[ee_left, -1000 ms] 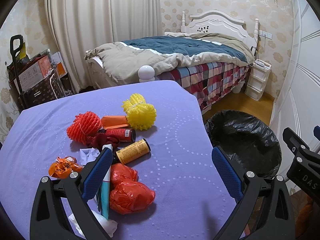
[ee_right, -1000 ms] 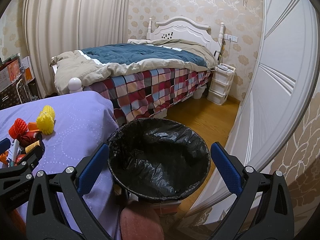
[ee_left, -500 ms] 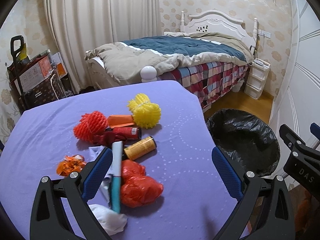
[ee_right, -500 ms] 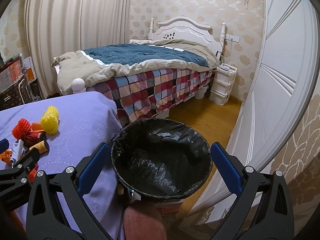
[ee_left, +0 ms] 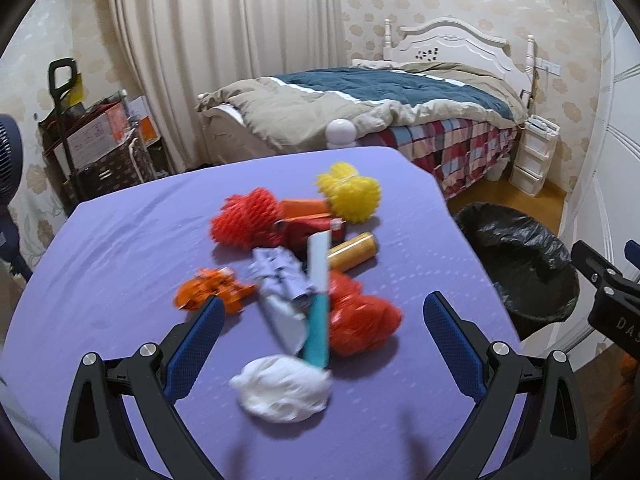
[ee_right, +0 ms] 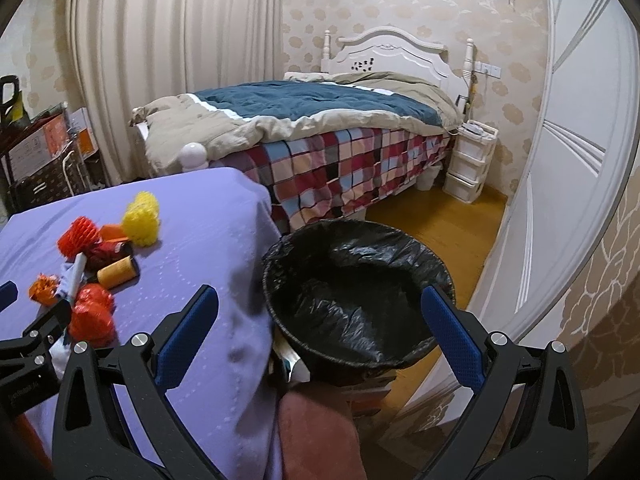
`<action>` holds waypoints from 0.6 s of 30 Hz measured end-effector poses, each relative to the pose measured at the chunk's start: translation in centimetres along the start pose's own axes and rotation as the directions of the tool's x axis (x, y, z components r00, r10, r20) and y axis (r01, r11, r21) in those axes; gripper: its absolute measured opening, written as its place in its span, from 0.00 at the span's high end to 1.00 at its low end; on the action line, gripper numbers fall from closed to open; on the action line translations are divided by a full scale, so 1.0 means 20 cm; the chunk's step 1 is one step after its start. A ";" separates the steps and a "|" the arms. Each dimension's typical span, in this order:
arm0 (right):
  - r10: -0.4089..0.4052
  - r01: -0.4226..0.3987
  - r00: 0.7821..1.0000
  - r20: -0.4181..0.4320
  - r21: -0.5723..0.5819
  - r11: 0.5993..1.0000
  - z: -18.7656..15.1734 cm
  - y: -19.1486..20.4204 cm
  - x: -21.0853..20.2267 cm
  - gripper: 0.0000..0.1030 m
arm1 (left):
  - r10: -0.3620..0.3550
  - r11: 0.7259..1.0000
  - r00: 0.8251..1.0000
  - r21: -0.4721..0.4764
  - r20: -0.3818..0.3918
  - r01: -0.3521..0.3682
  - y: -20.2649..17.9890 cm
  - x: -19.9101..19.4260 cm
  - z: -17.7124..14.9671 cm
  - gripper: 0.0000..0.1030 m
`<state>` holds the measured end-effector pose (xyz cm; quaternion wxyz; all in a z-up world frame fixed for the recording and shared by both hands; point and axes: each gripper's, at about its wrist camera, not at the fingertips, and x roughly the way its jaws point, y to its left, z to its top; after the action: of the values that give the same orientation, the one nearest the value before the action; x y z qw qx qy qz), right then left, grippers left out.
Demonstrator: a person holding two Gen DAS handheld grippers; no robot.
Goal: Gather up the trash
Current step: 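Grasp the white tissue ball with the left gripper and lift it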
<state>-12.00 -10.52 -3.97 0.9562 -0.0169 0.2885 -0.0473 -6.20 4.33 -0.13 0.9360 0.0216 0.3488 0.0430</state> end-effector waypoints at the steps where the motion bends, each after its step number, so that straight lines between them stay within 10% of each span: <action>1: 0.006 -0.006 1.000 0.001 -0.004 1.000 0.00 0.01 -0.01 0.04 | 0.008 1.000 1.000 -0.003 -0.003 -0.008 0.02 -0.01 -0.01 0.06; 18: 0.062 -0.064 0.998 -0.030 -0.061 0.996 -0.03 0.17 -0.02 0.04 | 0.009 0.999 0.996 -0.050 -0.089 -0.013 0.18 0.02 -0.17 0.06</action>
<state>-12.45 -7.08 -4.50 0.9520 -0.0366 0.3036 -0.0083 -8.41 8.07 -2.60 0.9195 -0.0020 0.3889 0.0577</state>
